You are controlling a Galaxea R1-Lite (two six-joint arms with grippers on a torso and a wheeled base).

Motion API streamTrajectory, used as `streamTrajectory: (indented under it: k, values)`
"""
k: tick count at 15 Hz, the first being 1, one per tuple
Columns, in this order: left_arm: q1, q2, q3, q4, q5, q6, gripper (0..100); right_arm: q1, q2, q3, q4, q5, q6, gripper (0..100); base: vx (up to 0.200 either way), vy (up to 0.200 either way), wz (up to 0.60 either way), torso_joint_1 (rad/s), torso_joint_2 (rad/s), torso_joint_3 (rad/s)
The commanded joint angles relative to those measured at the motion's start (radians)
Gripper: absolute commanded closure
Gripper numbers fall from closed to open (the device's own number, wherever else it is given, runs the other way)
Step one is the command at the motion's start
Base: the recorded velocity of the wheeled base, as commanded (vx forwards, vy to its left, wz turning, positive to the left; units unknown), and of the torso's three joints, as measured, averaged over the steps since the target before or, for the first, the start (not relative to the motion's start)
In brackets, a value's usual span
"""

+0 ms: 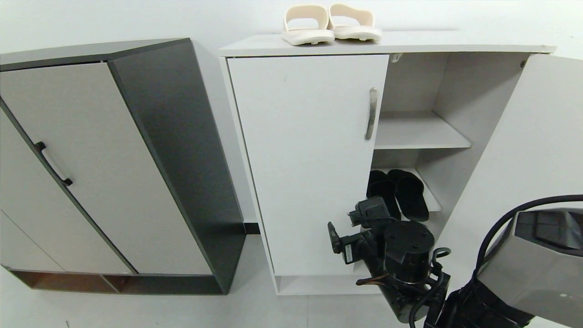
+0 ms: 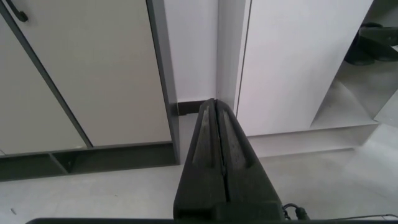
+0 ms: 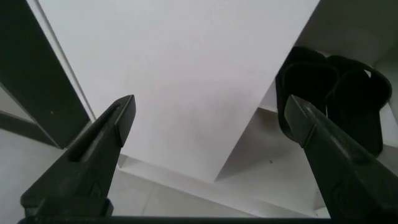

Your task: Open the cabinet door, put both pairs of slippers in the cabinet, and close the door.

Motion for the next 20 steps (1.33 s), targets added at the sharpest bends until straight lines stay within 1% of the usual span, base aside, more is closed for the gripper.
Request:
streamTrajectory:
  k: [1,5,8,14,20]
  values:
    - [0.000,0.000,0.000,0.000,0.000,0.000,100,0.000,0.012,0.002,0.000,0.000,0.000,0,0.000,0.000,0.00,0.000,0.00,0.000]
    - [0.000,0.000,0.000,0.000,0.000,0.001,100,0.000,0.014,0.002,-0.001,-0.003,-0.002,0,0.000,0.000,0.00,0.012,-0.20,-0.283]
    - [0.000,0.000,0.000,0.000,0.000,0.001,100,0.002,0.015,0.006,-0.003,-0.003,-0.002,0,0.000,0.000,0.00,0.058,-0.52,-0.362]
    - [0.000,0.000,0.000,0.000,0.000,0.001,100,0.000,0.017,0.008,-0.004,-0.004,-0.006,0,0.000,0.000,0.00,0.123,-0.46,-0.342]
    - [0.000,0.000,0.000,0.000,0.000,0.001,100,0.000,0.015,0.009,-0.012,-0.004,-0.008,0,0.000,0.000,0.00,0.164,-0.48,-0.317]
